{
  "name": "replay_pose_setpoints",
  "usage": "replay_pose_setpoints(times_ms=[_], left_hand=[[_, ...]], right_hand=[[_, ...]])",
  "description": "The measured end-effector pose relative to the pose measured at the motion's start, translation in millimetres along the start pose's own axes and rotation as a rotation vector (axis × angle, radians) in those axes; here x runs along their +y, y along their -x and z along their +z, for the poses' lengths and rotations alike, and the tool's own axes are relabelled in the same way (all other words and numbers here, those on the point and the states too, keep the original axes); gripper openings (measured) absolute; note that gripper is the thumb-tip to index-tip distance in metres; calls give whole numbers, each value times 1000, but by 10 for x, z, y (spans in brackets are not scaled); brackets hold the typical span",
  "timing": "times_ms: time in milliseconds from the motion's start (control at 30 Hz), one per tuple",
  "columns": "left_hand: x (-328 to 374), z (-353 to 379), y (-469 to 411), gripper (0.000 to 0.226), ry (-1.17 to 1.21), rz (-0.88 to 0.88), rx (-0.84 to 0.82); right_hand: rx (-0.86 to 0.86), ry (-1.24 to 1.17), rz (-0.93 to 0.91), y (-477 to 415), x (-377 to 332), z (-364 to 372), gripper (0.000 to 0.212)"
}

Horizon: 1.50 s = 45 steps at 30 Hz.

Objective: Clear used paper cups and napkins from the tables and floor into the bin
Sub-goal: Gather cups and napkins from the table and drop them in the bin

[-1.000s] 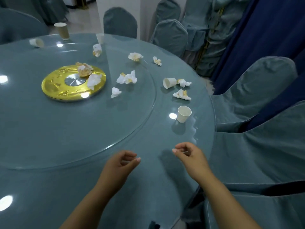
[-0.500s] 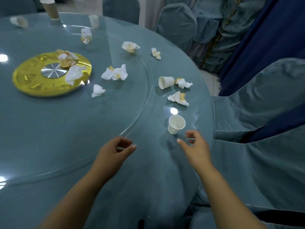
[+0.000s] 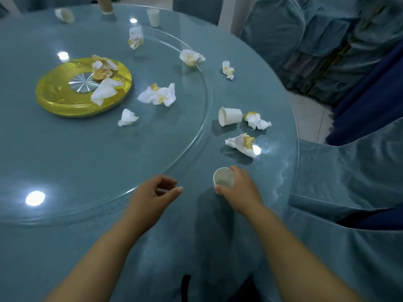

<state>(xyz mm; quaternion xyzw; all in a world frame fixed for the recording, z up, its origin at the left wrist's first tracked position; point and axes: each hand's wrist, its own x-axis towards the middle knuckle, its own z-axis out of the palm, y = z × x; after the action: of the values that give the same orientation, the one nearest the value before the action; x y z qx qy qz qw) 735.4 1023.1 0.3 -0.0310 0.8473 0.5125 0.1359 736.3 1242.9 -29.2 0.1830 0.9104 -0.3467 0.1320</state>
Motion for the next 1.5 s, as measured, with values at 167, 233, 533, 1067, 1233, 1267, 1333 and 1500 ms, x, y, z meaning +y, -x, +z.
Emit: replay_pose_setpoints(times_ms=[167, 233, 533, 1067, 1233, 1267, 1333, 1500], left_hand=[[35, -17, -126, 24, 62, -2, -13], [61, 1, -177, 32, 84, 3, -40], [163, 164, -640, 29, 95, 32, -124], [939, 1397, -2501, 98, -501, 82, -41], [940, 1638, -2842, 86, -546, 0, -44], [940, 1658, -2871, 79, -545, 7, -33], [939, 1677, -2889, 74, -531, 36, 3], [992, 1555, -2711, 76, -175, 116, 73]], right_hand=[[38, -240, 3, -40, -190, -68, 48], [33, -354, -19, -34, -275, -90, 30], [197, -336, -76, -371, -390, -488, 43], [239, -492, -179, -2132, 221, -1444, 38], [190, -531, -211, -2332, 301, -1535, 38], [184, -536, -211, -2365, 313, -1540, 38], [184, -544, -209, -2420, 328, -1546, 39], [166, -599, -201, -2480, 255, -1510, 38]])
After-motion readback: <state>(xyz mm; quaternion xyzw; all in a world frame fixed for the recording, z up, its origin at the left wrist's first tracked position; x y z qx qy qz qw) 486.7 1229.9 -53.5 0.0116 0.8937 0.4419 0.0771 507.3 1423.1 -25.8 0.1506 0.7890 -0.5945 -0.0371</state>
